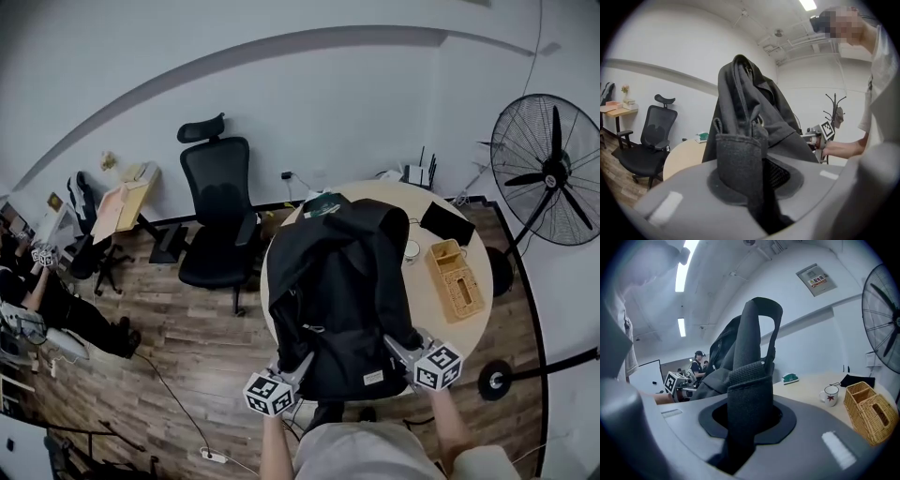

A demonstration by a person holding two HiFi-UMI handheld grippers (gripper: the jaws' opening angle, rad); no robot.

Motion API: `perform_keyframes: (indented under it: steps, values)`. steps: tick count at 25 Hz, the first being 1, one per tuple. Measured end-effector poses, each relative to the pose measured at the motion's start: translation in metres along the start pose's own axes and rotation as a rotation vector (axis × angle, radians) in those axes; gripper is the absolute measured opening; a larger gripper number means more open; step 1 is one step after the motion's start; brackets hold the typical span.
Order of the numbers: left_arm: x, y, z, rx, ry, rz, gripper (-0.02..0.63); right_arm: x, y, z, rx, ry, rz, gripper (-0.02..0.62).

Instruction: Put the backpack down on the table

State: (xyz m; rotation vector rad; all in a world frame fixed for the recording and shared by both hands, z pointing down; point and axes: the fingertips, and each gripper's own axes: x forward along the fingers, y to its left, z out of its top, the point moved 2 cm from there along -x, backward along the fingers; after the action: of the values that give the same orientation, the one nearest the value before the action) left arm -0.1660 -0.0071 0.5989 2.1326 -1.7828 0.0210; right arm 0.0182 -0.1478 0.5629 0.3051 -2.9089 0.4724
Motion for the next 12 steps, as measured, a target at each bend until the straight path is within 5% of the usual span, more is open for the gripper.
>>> perform_keyframes:
  steps: [12]
  values:
    - [0.057,0.068,0.026,-0.011,0.042,-0.074,0.140,0.056,-0.039,0.022,0.029,0.002,-0.103,0.081]
